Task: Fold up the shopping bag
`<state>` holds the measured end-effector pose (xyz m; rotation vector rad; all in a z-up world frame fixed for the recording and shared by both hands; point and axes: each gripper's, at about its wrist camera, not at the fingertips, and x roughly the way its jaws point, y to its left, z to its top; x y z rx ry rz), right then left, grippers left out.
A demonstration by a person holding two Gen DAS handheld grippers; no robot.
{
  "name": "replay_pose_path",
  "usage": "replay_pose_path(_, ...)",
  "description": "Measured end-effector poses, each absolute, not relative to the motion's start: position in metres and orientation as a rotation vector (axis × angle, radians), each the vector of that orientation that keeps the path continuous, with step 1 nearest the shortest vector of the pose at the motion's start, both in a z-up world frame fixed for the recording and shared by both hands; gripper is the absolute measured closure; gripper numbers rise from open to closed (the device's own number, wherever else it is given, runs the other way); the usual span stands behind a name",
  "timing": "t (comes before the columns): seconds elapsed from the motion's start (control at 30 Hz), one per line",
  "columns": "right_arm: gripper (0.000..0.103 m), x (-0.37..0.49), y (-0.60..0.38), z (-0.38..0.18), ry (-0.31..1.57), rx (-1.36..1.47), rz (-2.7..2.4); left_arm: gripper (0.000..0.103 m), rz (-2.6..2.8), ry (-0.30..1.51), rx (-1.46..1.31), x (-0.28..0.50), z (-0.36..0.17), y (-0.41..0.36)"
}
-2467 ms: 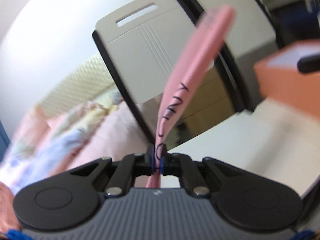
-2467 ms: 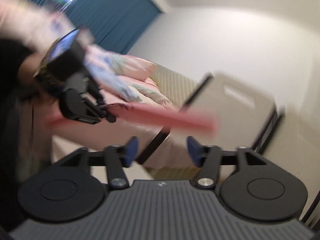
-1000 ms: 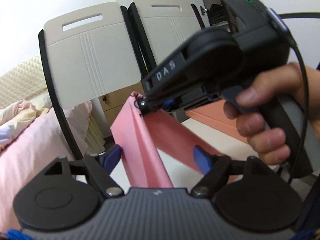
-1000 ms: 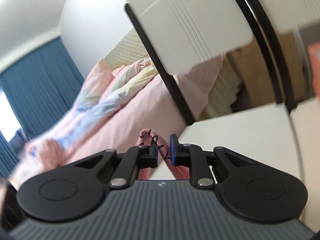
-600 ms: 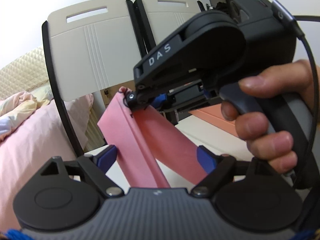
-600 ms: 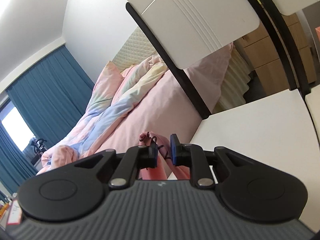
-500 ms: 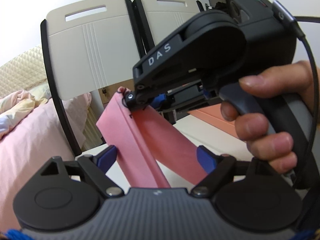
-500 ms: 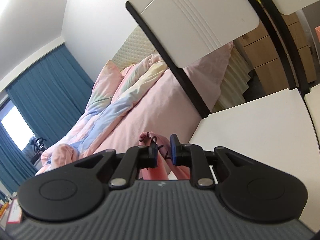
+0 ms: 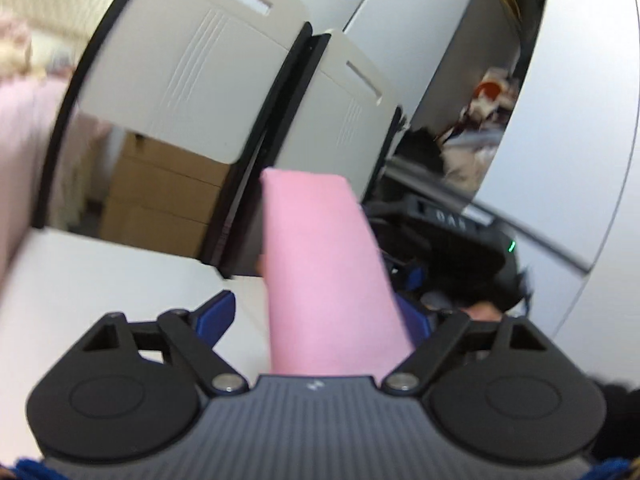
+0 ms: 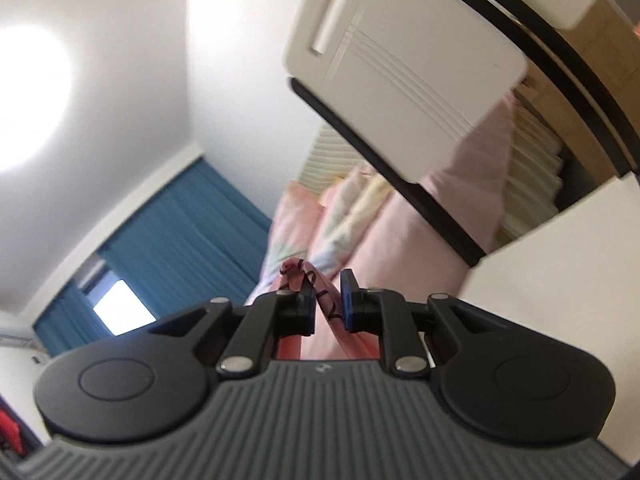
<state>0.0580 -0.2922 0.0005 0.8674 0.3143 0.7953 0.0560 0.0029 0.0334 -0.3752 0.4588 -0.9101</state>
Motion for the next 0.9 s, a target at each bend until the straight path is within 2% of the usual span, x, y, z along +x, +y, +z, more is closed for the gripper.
replay_pose_path(0.33, 0.087, 0.055, -0.314, 0.001, 0.210, 0.944, 0.897, 0.017, -1.114, 0.409, -0.616, 0.065, 0.030, 0.025)
replay_pose_path(0.73, 0.087, 0.044, -0.333, 0.014, 0.134, 0.786, 0.930, 0.015, -1.147, 0.339, -0.650, 0.061, 0.041, 0.033)
replay_pose_path(0.9, 0.087, 0.042, -0.326, 0.015, 0.147, 0.780, 0.998, 0.014, -1.097, 0.361, -0.562, 0.056, 0.043, 0.025)
